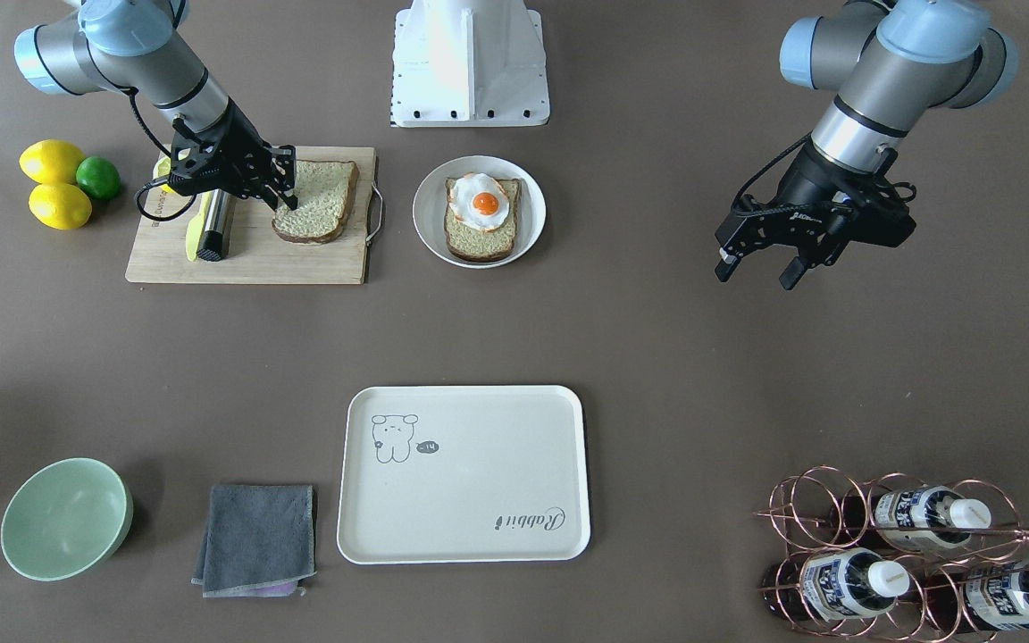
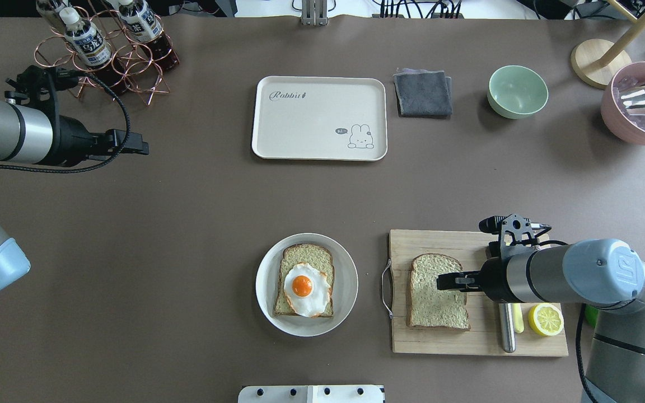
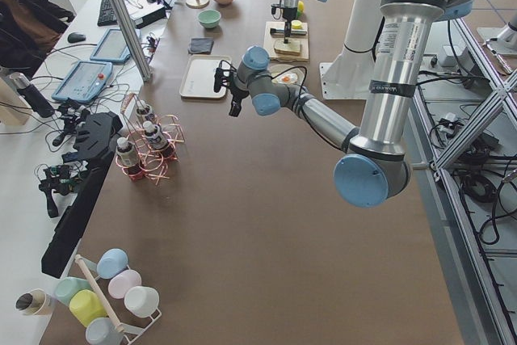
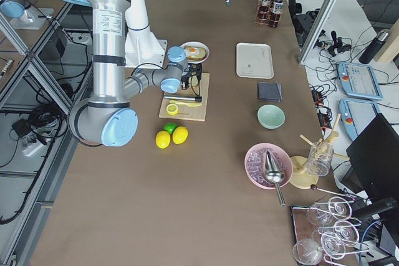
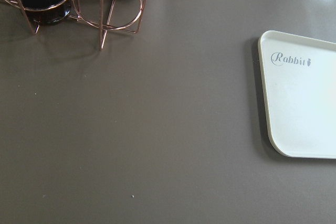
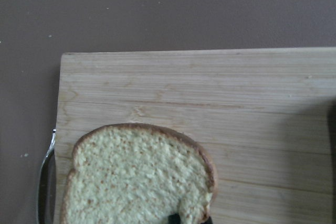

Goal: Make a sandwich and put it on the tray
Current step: 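Grasp the bread slice with the right gripper and lift it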

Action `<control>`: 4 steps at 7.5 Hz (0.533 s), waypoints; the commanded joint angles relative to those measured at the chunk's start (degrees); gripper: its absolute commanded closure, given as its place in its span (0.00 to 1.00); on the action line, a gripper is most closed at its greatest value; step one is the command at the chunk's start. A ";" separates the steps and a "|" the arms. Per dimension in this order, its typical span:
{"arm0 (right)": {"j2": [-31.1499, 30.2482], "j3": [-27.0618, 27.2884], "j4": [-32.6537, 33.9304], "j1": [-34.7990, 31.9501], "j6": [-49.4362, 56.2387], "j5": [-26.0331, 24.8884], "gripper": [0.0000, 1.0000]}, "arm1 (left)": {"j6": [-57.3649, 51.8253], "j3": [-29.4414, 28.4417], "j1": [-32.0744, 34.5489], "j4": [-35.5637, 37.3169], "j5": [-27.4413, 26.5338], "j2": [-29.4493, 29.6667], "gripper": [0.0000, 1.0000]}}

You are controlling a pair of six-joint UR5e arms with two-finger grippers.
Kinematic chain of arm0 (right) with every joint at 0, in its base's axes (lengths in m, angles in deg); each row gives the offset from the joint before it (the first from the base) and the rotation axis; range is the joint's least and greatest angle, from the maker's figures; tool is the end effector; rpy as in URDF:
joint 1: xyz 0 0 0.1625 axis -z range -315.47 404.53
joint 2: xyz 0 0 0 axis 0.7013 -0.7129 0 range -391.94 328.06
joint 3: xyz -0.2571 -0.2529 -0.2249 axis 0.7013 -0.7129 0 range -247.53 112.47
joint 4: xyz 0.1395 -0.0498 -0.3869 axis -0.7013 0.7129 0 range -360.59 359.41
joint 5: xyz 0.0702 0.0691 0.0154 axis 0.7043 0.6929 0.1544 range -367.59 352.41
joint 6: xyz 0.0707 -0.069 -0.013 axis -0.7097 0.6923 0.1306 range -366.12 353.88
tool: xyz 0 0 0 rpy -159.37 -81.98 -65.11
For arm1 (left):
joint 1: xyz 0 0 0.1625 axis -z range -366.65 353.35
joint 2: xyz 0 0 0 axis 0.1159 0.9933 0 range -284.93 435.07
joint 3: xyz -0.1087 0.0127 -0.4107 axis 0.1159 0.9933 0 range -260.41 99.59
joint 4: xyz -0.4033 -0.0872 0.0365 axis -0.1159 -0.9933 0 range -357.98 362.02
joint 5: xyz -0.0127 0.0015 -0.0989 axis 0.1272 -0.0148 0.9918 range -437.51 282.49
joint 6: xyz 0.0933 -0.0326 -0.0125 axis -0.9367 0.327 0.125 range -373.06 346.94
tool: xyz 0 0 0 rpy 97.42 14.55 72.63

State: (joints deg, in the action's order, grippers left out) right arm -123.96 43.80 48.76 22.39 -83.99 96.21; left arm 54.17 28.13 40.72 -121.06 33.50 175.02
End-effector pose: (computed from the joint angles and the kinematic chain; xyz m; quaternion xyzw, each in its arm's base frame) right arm -0.4116 -0.2857 0.4197 0.0466 -0.5047 0.0152 0.8619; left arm 0.2988 -0.4688 0.3506 0.1609 0.5019 -0.0889 0.8452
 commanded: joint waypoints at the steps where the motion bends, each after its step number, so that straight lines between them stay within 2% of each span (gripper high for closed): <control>1: -0.27 2.21 -0.13 -1.40 -0.35 0.78 1.00 | -0.09 -0.08 0.00 0.12 0.09 0.25 0.03; 4: 1.91 3.80 -0.31 -2.38 -3.52 2.01 1.00 | -0.26 -0.34 0.09 0.12 0.09 0.42 0.03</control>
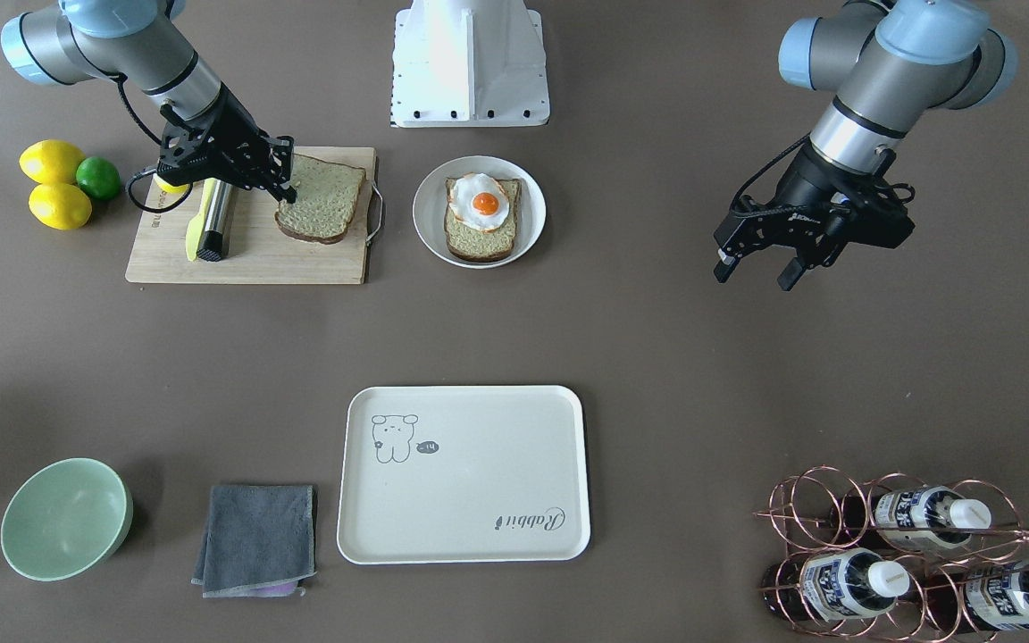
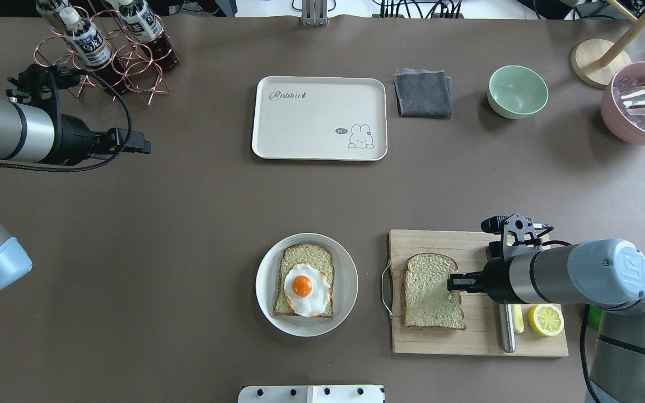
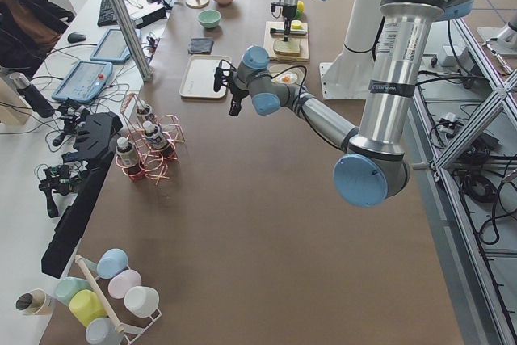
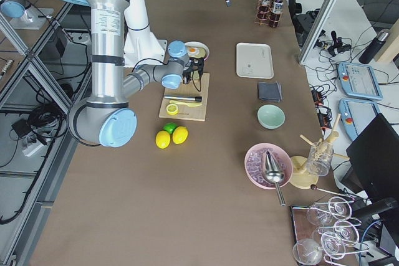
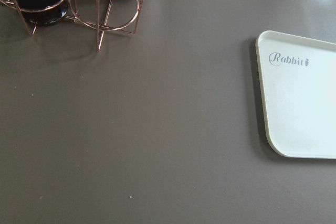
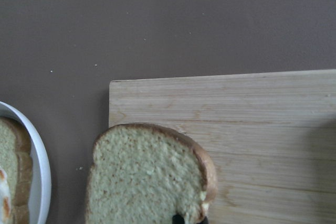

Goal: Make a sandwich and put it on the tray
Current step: 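Grasp the bread slice with the right gripper and lift it, then carry the bread slice with the right gripper onto the egg toast on the plate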

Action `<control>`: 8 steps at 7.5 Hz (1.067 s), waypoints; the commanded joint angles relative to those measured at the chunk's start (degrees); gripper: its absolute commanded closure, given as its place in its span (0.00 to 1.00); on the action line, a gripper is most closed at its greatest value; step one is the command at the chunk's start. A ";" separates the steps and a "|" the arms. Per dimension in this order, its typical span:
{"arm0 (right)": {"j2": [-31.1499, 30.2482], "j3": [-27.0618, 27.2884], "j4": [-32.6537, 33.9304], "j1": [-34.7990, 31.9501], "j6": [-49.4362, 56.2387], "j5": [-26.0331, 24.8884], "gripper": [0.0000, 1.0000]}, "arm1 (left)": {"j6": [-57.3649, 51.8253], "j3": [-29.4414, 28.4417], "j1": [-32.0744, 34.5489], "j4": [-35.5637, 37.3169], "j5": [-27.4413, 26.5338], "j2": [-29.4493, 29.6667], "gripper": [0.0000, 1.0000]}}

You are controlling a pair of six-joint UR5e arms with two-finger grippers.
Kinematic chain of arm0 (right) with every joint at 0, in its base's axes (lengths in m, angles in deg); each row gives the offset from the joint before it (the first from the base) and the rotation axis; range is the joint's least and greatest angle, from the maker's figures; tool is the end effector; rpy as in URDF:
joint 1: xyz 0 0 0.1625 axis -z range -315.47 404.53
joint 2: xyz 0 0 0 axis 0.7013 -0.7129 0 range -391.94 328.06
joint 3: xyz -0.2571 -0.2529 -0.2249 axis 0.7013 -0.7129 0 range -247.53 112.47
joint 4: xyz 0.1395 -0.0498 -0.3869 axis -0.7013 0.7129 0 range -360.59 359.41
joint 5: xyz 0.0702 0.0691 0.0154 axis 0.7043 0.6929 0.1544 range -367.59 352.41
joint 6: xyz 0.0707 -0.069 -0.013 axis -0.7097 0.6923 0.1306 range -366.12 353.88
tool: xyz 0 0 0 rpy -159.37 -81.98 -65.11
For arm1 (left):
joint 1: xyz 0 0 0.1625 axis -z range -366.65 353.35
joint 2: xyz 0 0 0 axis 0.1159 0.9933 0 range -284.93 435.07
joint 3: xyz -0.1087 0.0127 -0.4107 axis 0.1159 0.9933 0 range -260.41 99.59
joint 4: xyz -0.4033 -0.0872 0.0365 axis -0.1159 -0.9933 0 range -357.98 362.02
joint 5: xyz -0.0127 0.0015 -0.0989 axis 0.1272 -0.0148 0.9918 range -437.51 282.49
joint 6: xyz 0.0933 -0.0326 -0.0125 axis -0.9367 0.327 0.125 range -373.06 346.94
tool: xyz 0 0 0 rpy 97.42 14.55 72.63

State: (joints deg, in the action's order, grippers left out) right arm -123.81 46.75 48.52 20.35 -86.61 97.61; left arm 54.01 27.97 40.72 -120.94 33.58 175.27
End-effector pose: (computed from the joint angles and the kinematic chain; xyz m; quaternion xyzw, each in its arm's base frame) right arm -0.3935 -0.2942 0.3919 0.0429 -0.5304 0.0389 0.8458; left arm 0.2999 -0.4699 0.3498 0.1610 0.5018 -0.0874 0.8454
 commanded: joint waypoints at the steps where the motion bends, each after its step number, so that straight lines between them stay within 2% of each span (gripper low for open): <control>1: 5.26 0.77 0.02 -0.52 -2.11 0.97 1.00 | -0.19 -0.28 0.09 0.00 0.09 0.17 0.03; 5: 14.85 -2.91 0.98 0.00 -7.64 0.62 1.00 | -0.10 -0.63 0.00 0.00 0.09 0.43 0.03; 6: 16.96 -3.62 2.90 0.36 -8.18 0.53 1.00 | -0.10 -0.72 0.00 0.00 0.09 0.43 0.03; 8: 23.37 -4.41 11.94 3.16 -8.19 -3.58 1.00 | 0.07 -0.81 0.00 -0.09 0.00 0.08 0.03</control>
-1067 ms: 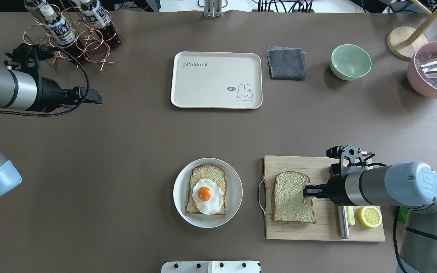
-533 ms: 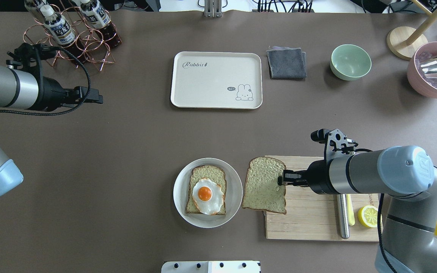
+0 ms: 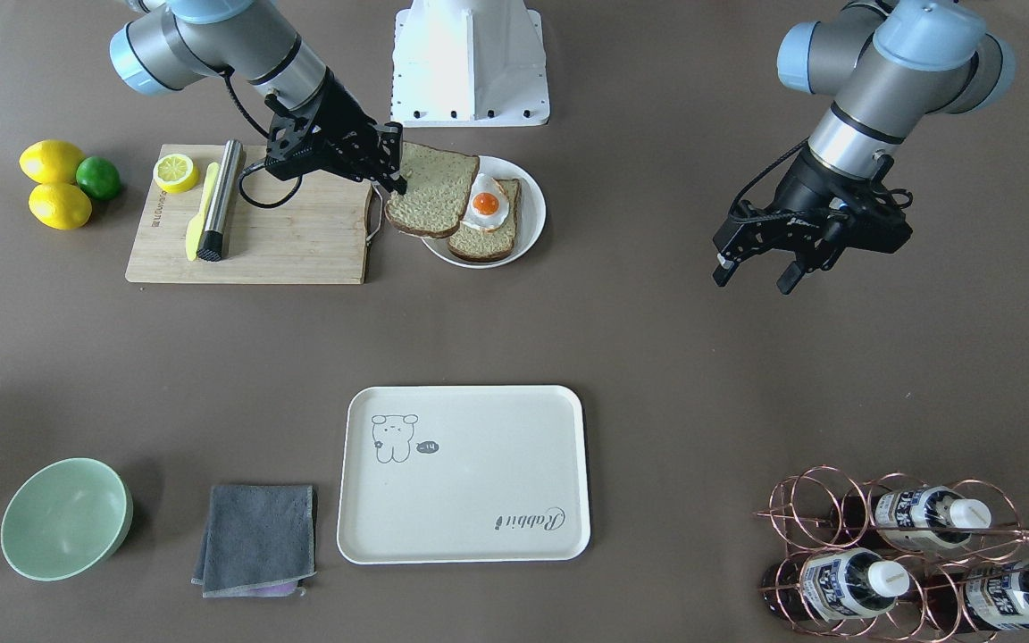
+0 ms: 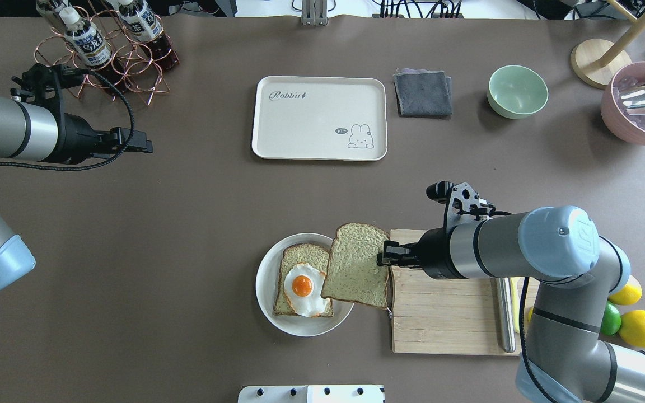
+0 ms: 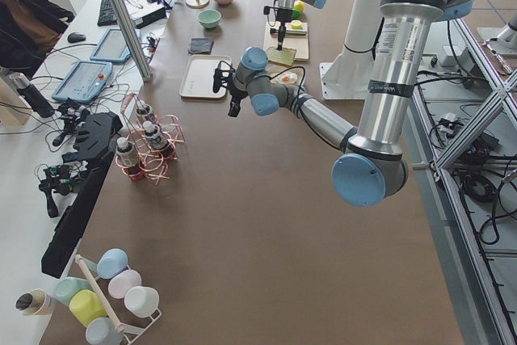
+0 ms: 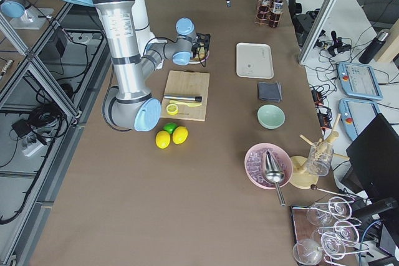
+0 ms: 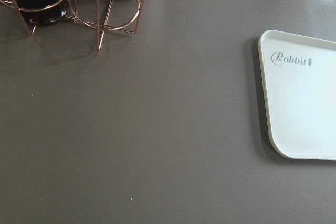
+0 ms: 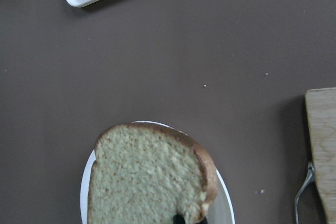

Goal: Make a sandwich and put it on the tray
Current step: 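Carry the bread slice with the right gripper onto the egg toast on the plate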

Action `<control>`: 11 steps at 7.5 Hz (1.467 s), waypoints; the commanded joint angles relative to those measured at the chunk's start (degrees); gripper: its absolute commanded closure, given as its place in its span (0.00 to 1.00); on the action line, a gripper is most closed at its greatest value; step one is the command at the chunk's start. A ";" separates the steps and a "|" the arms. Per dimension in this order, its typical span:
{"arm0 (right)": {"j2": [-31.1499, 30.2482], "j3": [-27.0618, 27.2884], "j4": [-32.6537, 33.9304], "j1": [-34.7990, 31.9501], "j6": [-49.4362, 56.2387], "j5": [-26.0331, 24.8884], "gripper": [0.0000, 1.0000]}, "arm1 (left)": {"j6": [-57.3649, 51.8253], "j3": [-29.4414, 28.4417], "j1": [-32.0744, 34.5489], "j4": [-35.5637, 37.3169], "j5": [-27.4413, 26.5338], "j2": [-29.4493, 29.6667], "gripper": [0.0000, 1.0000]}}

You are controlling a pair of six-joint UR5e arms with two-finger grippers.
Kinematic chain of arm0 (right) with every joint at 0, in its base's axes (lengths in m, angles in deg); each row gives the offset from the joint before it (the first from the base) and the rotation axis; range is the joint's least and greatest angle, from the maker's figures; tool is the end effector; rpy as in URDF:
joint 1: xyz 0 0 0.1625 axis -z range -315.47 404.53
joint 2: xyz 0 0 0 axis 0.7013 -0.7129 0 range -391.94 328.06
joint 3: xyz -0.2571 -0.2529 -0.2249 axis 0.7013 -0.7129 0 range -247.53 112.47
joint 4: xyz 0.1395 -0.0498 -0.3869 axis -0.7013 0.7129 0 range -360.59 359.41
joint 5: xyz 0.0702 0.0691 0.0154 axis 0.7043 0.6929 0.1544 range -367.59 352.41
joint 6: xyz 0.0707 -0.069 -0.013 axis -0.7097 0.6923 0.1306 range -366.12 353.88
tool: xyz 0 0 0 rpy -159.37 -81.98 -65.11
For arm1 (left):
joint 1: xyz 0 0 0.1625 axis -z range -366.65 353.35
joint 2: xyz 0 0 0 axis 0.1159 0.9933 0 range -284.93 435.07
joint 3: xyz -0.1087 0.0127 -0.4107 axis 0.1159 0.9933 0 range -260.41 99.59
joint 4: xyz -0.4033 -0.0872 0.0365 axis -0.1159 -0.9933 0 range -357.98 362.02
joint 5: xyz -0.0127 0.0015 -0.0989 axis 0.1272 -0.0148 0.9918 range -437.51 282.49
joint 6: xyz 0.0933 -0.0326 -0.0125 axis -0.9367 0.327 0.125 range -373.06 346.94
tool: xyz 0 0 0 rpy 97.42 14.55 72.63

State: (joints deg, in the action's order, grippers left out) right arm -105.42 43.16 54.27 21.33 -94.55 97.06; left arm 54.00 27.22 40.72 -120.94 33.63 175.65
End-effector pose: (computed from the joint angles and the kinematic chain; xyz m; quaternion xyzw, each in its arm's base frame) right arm -0.4679 -0.3181 0.2670 0.0250 -0.5939 0.0763 0.8005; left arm 0.3029 -0.4729 0.3523 0.1589 0.4999 -0.0879 0.8469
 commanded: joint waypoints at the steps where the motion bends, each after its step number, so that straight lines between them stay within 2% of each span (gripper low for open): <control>1: 6.75 -2.74 6.31 2.72 -0.24 -3.58 1.00 | 0.09 -0.06 0.00 -0.09 -0.04 -0.21 0.03; 3: 8.70 -6.26 5.79 3.08 -0.24 -4.11 1.00 | 0.00 -0.58 0.00 -0.09 -0.04 -0.12 0.03; 5: 8.35 -6.80 5.70 4.74 -0.24 -6.38 1.00 | 0.00 -0.50 0.09 -0.09 -0.04 -0.12 0.03; 11: 8.61 -7.41 5.70 5.80 -0.24 -6.84 1.00 | -0.35 -0.85 0.00 -0.09 -0.04 0.06 0.03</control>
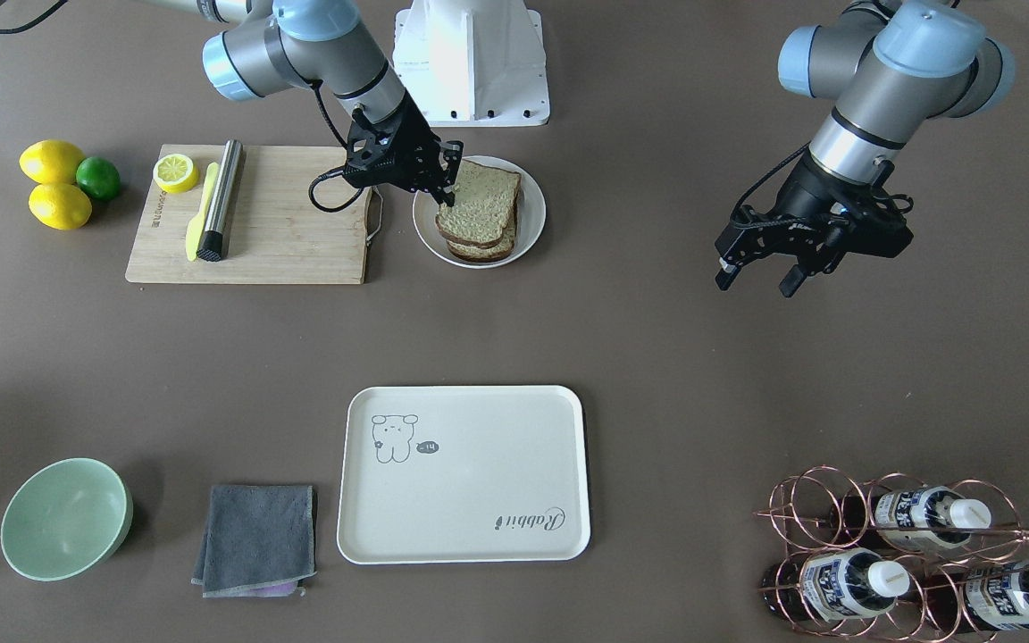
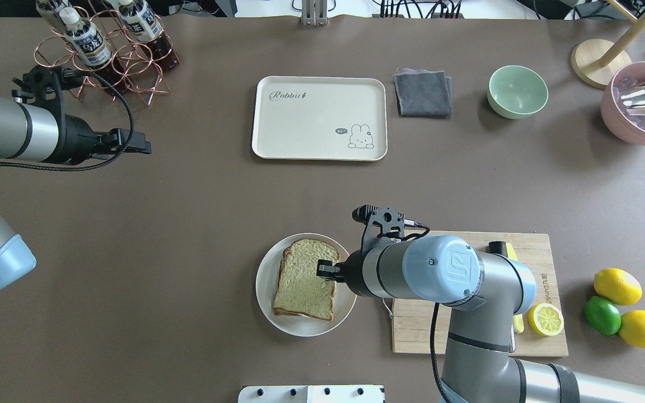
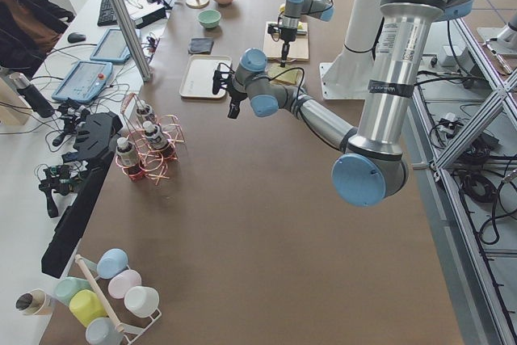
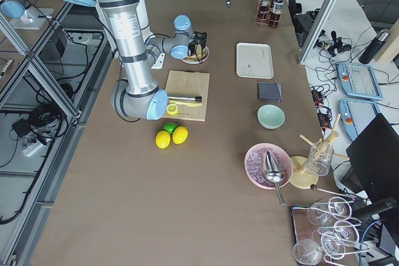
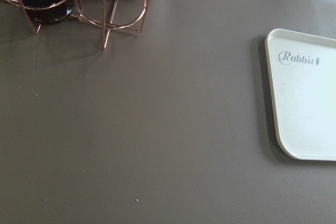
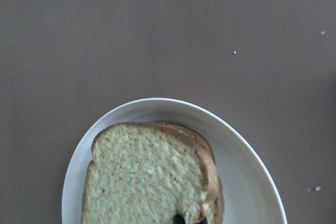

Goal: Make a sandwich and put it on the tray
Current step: 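Carry the bread slice with the right gripper onto the egg toast on the plate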

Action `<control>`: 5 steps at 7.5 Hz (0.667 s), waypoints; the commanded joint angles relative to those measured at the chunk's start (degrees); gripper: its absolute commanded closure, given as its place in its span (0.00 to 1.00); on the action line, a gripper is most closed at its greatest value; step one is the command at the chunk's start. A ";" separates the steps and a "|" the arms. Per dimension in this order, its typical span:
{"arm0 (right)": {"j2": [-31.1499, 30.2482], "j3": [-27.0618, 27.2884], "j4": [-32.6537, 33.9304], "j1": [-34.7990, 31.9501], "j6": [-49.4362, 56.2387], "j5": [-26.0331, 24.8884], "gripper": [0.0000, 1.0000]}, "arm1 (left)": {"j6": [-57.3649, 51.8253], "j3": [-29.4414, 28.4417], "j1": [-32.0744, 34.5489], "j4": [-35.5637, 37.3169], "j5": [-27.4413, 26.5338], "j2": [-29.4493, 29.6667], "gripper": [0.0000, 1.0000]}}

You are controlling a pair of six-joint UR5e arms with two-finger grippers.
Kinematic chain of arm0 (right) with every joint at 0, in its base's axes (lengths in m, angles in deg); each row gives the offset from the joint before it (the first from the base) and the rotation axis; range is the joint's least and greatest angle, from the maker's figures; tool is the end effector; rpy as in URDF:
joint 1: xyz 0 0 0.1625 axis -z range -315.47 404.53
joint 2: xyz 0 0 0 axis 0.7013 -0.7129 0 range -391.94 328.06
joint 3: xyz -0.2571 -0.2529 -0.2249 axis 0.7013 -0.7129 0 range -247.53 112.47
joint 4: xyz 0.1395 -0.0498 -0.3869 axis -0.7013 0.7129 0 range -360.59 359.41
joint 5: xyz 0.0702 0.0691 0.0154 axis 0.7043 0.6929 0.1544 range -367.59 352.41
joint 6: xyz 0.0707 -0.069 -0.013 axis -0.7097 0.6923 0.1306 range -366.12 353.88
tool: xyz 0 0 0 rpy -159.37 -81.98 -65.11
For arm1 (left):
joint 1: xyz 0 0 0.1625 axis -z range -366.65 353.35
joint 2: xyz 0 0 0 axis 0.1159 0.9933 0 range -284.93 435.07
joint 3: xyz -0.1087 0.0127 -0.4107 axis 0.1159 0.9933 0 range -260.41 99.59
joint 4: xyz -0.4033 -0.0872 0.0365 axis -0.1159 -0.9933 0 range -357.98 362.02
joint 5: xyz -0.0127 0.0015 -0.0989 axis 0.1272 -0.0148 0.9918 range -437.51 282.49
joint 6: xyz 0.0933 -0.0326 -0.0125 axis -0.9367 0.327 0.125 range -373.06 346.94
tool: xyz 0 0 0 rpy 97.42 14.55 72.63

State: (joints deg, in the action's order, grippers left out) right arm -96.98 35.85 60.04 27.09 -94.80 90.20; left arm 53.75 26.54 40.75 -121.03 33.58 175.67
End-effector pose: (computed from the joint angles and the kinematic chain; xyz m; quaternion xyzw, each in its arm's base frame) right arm -0.5520 -0.2990 0.2497 0.0348 -0.5576 0.0787 0.8257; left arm 0.3044 -0.4751 0.3576 0.1576 0.4961 -0.0878 0.8493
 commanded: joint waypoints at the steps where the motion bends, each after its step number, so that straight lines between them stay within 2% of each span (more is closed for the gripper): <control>1: 0.26 -0.20 0.02 0.04 0.00 0.03 0.99 | -0.11 -0.16 -0.04 0.00 0.00 0.04 0.03; 2: 0.26 -0.20 -0.07 0.04 0.00 0.03 0.79 | -0.11 -0.16 0.05 0.00 0.00 0.04 0.03; 3: 0.26 -0.20 -0.07 0.04 0.00 -0.05 0.17 | -0.11 -0.16 -0.04 0.00 0.00 0.13 0.03; 4: 0.26 -0.20 -0.07 -0.04 -0.08 -0.05 0.02 | -0.11 -0.16 -0.04 0.00 0.00 0.30 0.03; 5: 0.26 0.15 -0.07 -0.48 -1.48 -0.14 0.01 | -0.11 -0.25 -0.04 0.00 0.00 0.56 0.03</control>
State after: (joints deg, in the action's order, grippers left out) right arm -96.73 35.67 59.97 27.07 -94.89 90.16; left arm 53.65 26.37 40.74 -121.03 33.58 175.88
